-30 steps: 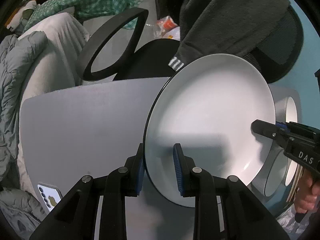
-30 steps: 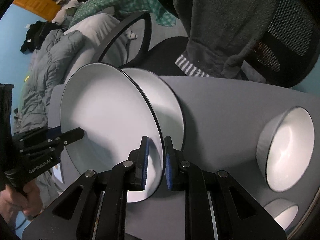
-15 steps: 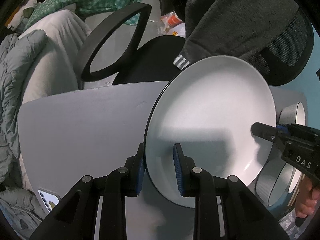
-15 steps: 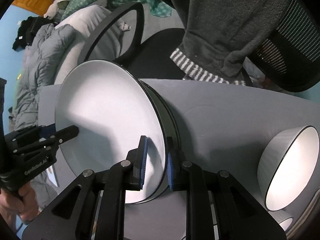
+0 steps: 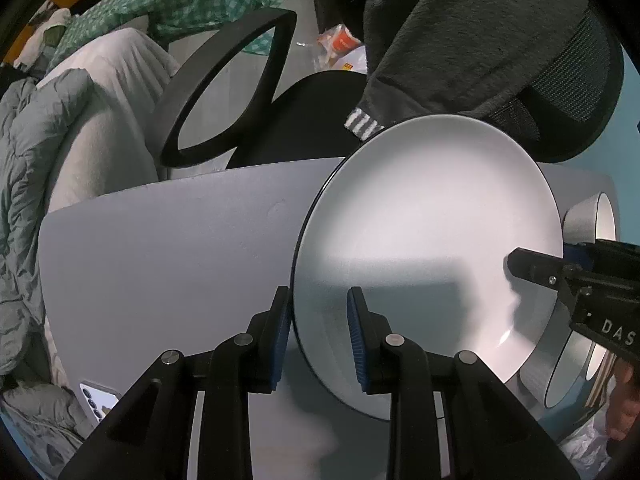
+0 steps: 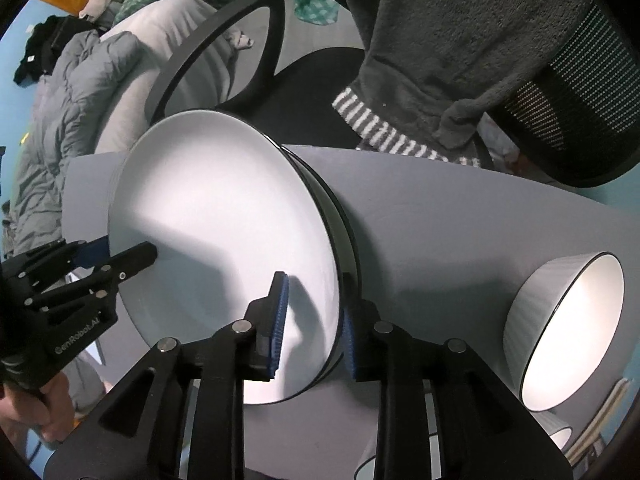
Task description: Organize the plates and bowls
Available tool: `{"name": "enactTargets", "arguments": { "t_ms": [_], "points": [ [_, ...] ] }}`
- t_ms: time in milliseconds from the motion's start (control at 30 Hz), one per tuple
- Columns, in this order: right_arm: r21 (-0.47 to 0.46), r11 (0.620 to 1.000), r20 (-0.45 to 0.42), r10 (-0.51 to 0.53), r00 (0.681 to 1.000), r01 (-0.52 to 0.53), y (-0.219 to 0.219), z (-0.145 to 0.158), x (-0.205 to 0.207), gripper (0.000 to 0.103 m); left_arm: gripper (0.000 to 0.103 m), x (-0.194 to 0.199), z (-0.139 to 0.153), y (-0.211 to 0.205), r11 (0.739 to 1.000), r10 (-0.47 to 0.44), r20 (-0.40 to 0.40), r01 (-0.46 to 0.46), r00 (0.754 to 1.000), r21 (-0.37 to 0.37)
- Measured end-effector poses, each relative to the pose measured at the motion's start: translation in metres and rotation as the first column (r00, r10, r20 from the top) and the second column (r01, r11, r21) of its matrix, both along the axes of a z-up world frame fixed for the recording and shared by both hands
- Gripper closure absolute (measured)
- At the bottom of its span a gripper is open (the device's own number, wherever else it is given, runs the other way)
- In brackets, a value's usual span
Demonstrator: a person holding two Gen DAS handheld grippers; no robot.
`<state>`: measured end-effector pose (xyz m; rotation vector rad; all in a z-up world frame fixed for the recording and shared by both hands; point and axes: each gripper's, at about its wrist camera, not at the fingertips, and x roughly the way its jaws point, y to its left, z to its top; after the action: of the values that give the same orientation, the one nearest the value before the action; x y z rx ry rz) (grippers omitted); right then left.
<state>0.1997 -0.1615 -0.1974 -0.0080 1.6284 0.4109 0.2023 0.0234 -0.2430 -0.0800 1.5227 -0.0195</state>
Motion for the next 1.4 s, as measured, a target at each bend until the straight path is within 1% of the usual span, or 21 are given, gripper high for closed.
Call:
{"name": "enactTargets", "arguments": {
  "t_ms": [100, 167, 267, 300, 333, 400, 433, 467, 500, 633, 733, 867, 900, 967, 1000, 1033, 1100, 1233, 1300, 1367, 1400],
  "points": [
    [0.012, 1.000, -0.001, -0.010, 1.000, 0.010, -0.002, 0.005, 0.000, 0.071, 0.074, -0.002, 0.002, 0.001, 1.000, 0.008, 0.009, -0.008, 1.000, 0.005],
    [0.021, 1.000, -0.001, -0.016, 1.000, 0.016, -0.003, 0.007, -0.002, 0.065, 0.074, -0.004, 0.005, 0.002, 1.000, 0.016, 0.015, -0.016, 1.000, 0.002],
    [0.008, 1.000, 0.014, -0.013, 1.000, 0.013, -0.001, 0.010, -0.005, 0.065, 0.074, -0.008, 0.011, 0.002, 1.000, 0.024, 0.025, -0.024, 0.999, 0.001],
    [0.004, 1.000, 0.018, -0.012, 1.000, 0.012, 0.000, 0.010, -0.006, 0.065, 0.072, -0.009, 0.013, 0.002, 1.000, 0.024, 0.029, -0.024, 0.999, 0.001],
    [-0.002, 1.000, 0.024, -0.010, 1.000, 0.010, 0.001, 0.011, -0.007, 0.065, 0.068, -0.011, 0.015, 0.002, 1.000, 0.024, 0.037, -0.024, 0.999, 0.004],
    [-0.016, 1.000, 0.034, -0.006, 0.999, 0.006, 0.002, 0.013, -0.009, 0.064, 0.061, -0.014, 0.020, 0.001, 1.000, 0.021, 0.052, -0.021, 0.998, 0.005],
    [-0.028, 1.000, 0.043, -0.005, 0.999, 0.006, 0.003, 0.014, -0.010, 0.059, 0.061, -0.015, 0.023, 0.001, 1.000, 0.020, 0.061, -0.020, 0.998, 0.004],
    [-0.045, 0.999, 0.055, -0.003, 0.998, 0.006, 0.003, 0.016, -0.011, 0.049, 0.061, -0.017, 0.025, 0.001, 1.000, 0.018, 0.067, -0.019, 0.998, 0.006],
    [-0.061, 0.998, 0.075, 0.001, 0.997, 0.004, 0.004, 0.019, -0.012, 0.049, 0.061, -0.018, 0.028, 0.000, 1.000, 0.016, 0.073, -0.017, 0.997, 0.007],
    [-0.048, 0.999, 0.104, -0.002, 0.995, 0.007, 0.005, 0.030, -0.014, 0.049, 0.061, -0.026, 0.040, -0.001, 1.000, 0.015, 0.105, -0.016, 0.994, 0.012],
    [-0.062, 0.998, 0.145, 0.001, 0.989, 0.009, 0.005, 0.043, -0.016, 0.049, 0.061, -0.034, 0.054, -0.003, 1.000, 0.014, 0.135, -0.017, 0.991, 0.019],
    [-0.099, 0.995, 0.225, 0.006, 0.974, 0.016, 0.003, 0.068, -0.024, 0.047, 0.060, -0.044, 0.077, -0.005, 0.999, 0.019, 0.188, -0.024, 0.982, 0.023],
    [-0.108, 0.994, 0.254, 0.005, 0.967, 0.023, 0.002, 0.078, -0.027, 0.046, 0.057, -0.047, 0.084, -0.006, 0.999, 0.021, 0.205, -0.027, 0.978, 0.024],
    [-0.112, 0.993, 0.294, -0.003, 0.956, 0.037, -0.002, 0.094, -0.032, 0.038, 0.049, -0.055, 0.100, -0.008, 0.999, 0.023, 0.249, -0.029, 0.968, 0.021],
    [-0.112, 0.993, 0.307, -0.006, 0.952, 0.042, -0.003, 0.098, -0.034, 0.036, 0.046, -0.058, 0.106, -0.009, 0.999, 0.022, 0.263, -0.028, 0.964, 0.019],
    [-0.114, 0.992, 0.326, -0.010, 0.945, 0.049, -0.005, 0.107, -0.038, 0.034, 0.046, -0.062, 0.114, -0.010, 1.000, 0.019, 0.282, -0.025, 0.959, 0.016],
    [-0.118, 0.991, 0.355, -0.015, 0.935, 0.061, -0.010, 0.120, -0.043, 0.034, 0.045, -0.069, 0.127, -0.011, 1.000, 0.018, 0.313, -0.023, 0.950, 0.012],
    [-0.119, 0.989, 0.396, -0.033, 0.917, 0.088, -0.020, 0.143, -0.055, 0.033, 0.036, -0.081, 0.146, -0.013, 1.000, 0.018, 0.351, -0.022, 0.936, 0.007],
    [-0.112, 0.988, 0.415, -0.048, 0.909, 0.104, -0.025, 0.155, -0.061, 0.033, 0.036, -0.087, 0.155, -0.015, 1.000, 0.014, 0.369, -0.016, 0.929, 0.004],
    [-0.105, 0.987, 0.433, -0.066, 0.899, 0.123, -0.031, 0.165, -0.069, 0.033, 0.035, -0.093, 0.163, -0.019, 1.000, -0.005, 0.385, -0.002, 0.923, 0.017],
    [-0.102, 0.986, 0.438, -0.072, 0.896, 0.129, -0.033, 0.167, -0.071, 0.033, 0.033, -0.095, 0.166, -0.021, 1.000, -0.013, 0.390, 0.004, 0.921, 0.022]
  ]
}}
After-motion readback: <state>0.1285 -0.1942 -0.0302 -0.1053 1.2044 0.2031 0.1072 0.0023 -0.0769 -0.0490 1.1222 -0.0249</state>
